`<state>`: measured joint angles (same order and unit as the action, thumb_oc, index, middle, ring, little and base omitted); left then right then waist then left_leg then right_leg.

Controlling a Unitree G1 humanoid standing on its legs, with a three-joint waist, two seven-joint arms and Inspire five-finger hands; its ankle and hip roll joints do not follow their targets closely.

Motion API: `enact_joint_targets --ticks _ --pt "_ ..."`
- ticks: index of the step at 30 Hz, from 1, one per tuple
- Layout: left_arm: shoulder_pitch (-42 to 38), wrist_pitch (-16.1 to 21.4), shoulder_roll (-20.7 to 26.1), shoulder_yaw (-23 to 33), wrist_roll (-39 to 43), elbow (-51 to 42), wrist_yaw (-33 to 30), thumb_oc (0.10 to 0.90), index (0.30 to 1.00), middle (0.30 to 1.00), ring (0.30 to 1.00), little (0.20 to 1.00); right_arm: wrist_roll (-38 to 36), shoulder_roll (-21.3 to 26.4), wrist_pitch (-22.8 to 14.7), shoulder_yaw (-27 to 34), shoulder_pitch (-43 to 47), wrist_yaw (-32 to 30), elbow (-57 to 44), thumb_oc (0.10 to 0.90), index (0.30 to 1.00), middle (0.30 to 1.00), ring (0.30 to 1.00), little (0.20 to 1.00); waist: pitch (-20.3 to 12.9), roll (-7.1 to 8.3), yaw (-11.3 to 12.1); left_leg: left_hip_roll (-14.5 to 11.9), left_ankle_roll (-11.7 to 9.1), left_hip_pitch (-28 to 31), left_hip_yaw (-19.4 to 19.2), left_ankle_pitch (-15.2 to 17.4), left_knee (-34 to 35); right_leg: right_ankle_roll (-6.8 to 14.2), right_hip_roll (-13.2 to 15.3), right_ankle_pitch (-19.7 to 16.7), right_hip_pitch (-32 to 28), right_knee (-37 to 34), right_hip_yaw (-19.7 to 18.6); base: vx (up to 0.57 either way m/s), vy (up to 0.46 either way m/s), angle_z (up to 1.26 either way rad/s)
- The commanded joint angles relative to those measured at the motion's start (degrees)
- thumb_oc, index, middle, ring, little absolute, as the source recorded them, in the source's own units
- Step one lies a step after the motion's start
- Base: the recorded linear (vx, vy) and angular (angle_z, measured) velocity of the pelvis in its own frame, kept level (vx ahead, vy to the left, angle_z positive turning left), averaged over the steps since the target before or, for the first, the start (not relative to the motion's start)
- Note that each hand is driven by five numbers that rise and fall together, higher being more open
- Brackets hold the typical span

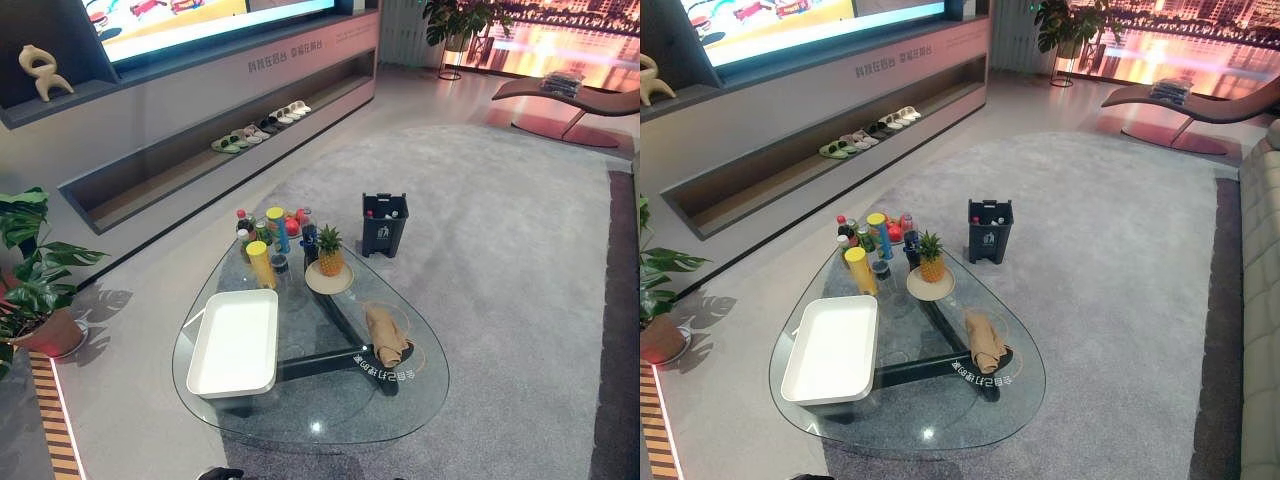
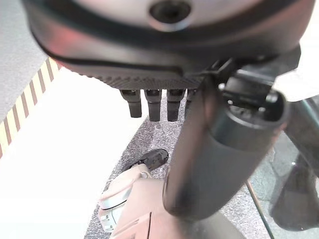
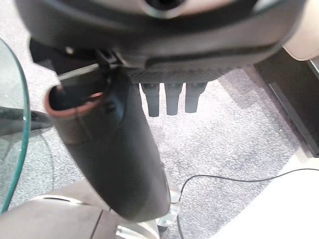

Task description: Wipe the table with a cloth and put it in the basket.

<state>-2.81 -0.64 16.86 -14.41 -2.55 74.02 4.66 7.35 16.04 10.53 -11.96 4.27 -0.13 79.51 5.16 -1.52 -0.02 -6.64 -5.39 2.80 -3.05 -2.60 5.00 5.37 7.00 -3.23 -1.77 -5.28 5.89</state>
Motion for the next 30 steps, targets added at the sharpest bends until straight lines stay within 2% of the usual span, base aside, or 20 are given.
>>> enact_joint_targets --ticks 1,6,9,11,13,17,20,23,30 --pt "-6.79 1.39 -0.11 -0.01 4.33 1.46 -1.63 0.800 0.900 0.900 0.900 0.900 -0.24 2.71 1.85 -2.10 6.70 -0.71 1.74 0.800 0.900 0.900 0.900 0.900 7.46 0.33 0.47 2.15 2.25 -2.82 2.47 -0.14 0.00 -0.10 -0.10 -0.42 1.64 1.45 0.00 -0.21 0.057 0.07" --pt "-11.87 1.58 1.65 1.19 12.02 -0.62 -3.66 0.800 0.900 0.900 0.900 0.900 -4.26 4.69 2.00 -2.71 10.56 -3.09 0.53 0.800 0.900 0.900 0.900 0.900 13.62 -0.74 0.47 2.66 2.80 -8.39 3.71 -2.12 -0.13 -1.15 -0.79 -0.22 8.58 4.81 -0.85 -0.17 0.021 0.12" --pt "-12.93 1.61 2.32 2.09 16.02 -0.52 -4.06 0.800 0.900 0.900 0.900 0.900 -5.44 5.41 1.63 -2.54 11.34 -3.77 -0.31 0.800 0.900 0.900 0.900 0.900 15.60 -0.74 0.57 2.85 2.73 -10.91 4.14 -2.71 -1.32 -1.49 -0.83 -0.09 11.08 6.32 -0.87 -0.12 -0.011 0.11" --pt "-14.48 2.44 3.41 3.46 19.51 -0.57 -4.37 0.800 0.900 0.900 0.900 0.900 -7.05 6.23 0.72 -2.52 12.86 -4.16 -1.34 0.800 0.900 0.900 0.900 0.900 18.55 -0.41 0.83 3.40 2.68 -15.90 4.71 -2.76 -5.29 -1.74 -0.62 0.19 15.40 9.74 -0.60 -0.16 -0.039 0.11" --pt "-15.17 2.94 3.79 3.81 20.40 -0.67 -4.46 0.800 0.900 0.900 0.900 0.900 -7.54 6.41 0.16 -2.53 13.64 -4.36 -1.77 0.800 0.900 0.900 0.900 0.900 19.58 -0.40 0.90 3.70 2.73 -18.29 4.95 -2.67 -7.14 -1.82 -0.58 0.62 17.69 11.84 -0.59 -0.13 -0.021 0.07" --pt "-17.80 3.50 4.75 4.56 23.91 -2.95 -6.46 0.800 0.900 0.900 0.900 0.900 -8.59 6.24 -1.22 -3.21 16.17 -7.62 -3.85 0.800 0.900 0.900 0.900 0.900 22.51 -0.28 0.94 5.07 3.10 -26.90 5.12 -2.00 -14.31 -2.00 -0.41 2.11 26.38 19.30 -0.66 -0.16 -0.037 0.04" --pt "-18.36 3.65 4.66 4.38 24.52 -4.28 -7.26 0.800 0.900 0.900 0.900 0.900 -9.27 6.18 -2.00 -3.30 16.74 -10.51 -4.72 0.800 0.900 0.900 0.900 0.900 23.19 -0.33 0.91 5.66 3.28 -29.92 5.36 -1.51 -17.13 -2.14 -0.46 2.70 29.41 22.01 -0.87 -0.09 -0.011 0.09" --pt "-18.82 5.07 3.79 3.99 26.23 -6.39 -9.76 0.800 0.900 0.900 0.900 0.900 -9.28 6.25 -4.27 -2.54 18.09 -15.74 -6.54 0.800 0.900 0.900 0.900 0.900 24.63 -0.64 0.50 6.10 3.56 -36.32 5.23 0.08 -23.55 -2.82 -0.93 4.26 35.41 27.68 -1.44 -0.13 -0.004 0.05" --pt "-19.14 6.58 3.98 4.65 30.42 -7.41 -10.20 0.800 0.900 0.900 0.900 0.900 -8.39 6.94 -6.39 -2.28 18.93 -19.64 -7.67 0.800 0.900 0.900 0.900 0.900 24.64 -0.70 0.01 5.43 3.77 -42.80 5.16 2.93 -31.02 -3.93 -1.72 6.72 41.71 33.95 -2.48 -0.03 -0.019 -0.06"
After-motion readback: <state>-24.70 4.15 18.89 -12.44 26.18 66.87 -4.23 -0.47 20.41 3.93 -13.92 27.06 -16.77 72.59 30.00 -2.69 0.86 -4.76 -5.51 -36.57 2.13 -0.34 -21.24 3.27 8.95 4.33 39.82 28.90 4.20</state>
